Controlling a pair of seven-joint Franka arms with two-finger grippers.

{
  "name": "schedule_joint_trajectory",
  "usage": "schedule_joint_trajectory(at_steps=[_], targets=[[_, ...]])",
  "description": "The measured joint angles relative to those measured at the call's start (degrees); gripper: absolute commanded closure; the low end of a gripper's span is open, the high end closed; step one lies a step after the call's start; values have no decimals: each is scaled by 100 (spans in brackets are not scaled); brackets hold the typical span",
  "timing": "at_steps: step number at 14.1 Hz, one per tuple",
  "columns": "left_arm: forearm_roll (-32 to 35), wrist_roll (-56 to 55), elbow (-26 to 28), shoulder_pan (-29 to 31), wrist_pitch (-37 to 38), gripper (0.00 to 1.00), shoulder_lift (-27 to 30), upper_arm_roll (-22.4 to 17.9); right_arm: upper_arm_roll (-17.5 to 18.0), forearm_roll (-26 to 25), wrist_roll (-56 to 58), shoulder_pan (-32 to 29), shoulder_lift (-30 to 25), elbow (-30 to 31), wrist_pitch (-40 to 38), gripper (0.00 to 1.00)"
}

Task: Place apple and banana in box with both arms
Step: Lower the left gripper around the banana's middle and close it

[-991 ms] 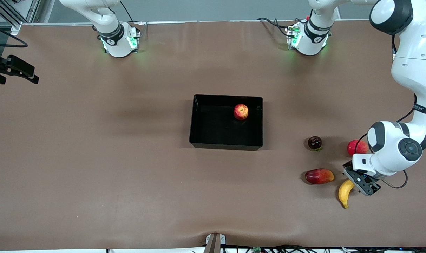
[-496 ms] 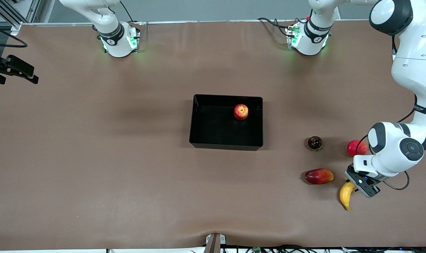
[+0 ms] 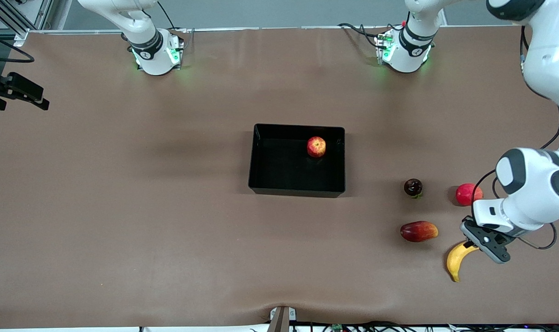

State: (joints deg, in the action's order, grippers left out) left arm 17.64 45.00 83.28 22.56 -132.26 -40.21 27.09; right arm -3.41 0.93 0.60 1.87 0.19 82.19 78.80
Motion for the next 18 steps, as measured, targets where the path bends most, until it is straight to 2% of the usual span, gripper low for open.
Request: schedule_joint_trajectory(at_steps=[4,7,12,15,18], targets=[[-69,-1523,15,-53,822,100,278,443,-5,0,0,-1,0,0,0,0],[-69,-2351,38,-314,1104,100,374,554,-10,0,0,-2,0,0,0,0],[-37,-1952,127,-238,1123,100,368,379,-25,0,0,-31,0,0,0,0],[310,-1408,134,-55,913,86,193,211,-25,0,0,-35,0,0,0,0],[405,-946,139,-44,348,64,-60,-23,-25,0,0,-35,0,0,0,0]])
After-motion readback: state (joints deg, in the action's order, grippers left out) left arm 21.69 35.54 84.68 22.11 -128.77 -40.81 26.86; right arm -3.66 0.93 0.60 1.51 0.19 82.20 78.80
